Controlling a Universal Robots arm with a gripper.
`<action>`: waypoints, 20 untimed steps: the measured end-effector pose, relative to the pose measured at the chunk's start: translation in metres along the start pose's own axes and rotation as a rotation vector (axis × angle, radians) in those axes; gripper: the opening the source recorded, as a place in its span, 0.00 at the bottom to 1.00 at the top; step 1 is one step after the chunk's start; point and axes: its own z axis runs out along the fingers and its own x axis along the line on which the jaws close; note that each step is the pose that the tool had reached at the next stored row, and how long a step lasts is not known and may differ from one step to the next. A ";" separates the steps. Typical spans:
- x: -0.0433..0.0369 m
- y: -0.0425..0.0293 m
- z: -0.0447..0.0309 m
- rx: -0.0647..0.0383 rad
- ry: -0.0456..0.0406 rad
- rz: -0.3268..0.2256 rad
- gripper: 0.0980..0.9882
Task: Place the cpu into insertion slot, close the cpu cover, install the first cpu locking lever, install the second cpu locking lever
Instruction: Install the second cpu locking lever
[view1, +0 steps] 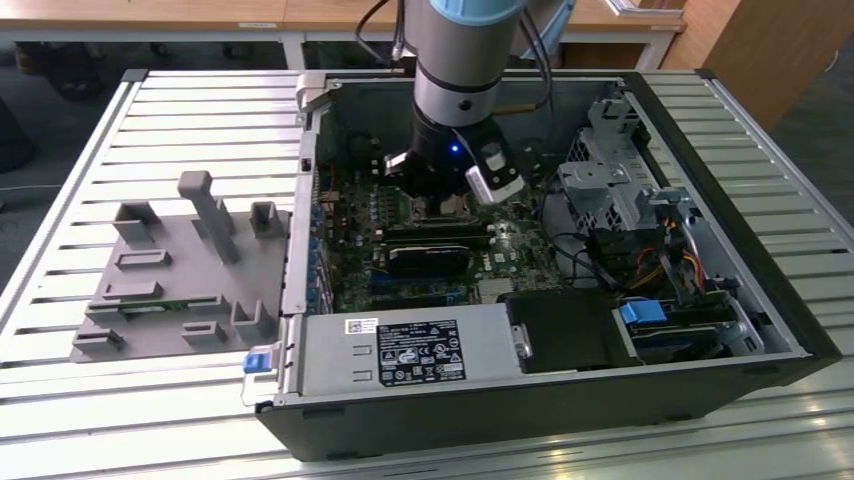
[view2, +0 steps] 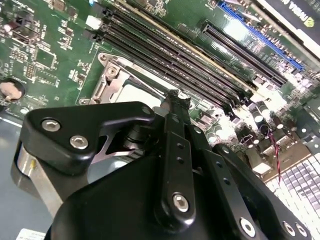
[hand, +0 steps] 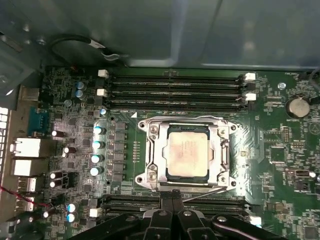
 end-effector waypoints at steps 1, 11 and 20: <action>0.0003 -0.0002 0.0014 -0.001 0.0000 0.000 0.00; 0.0058 -0.0059 0.0069 -0.034 -0.0004 -0.001 0.00; 0.0077 -0.0105 0.0127 -0.049 -0.0005 -0.001 0.00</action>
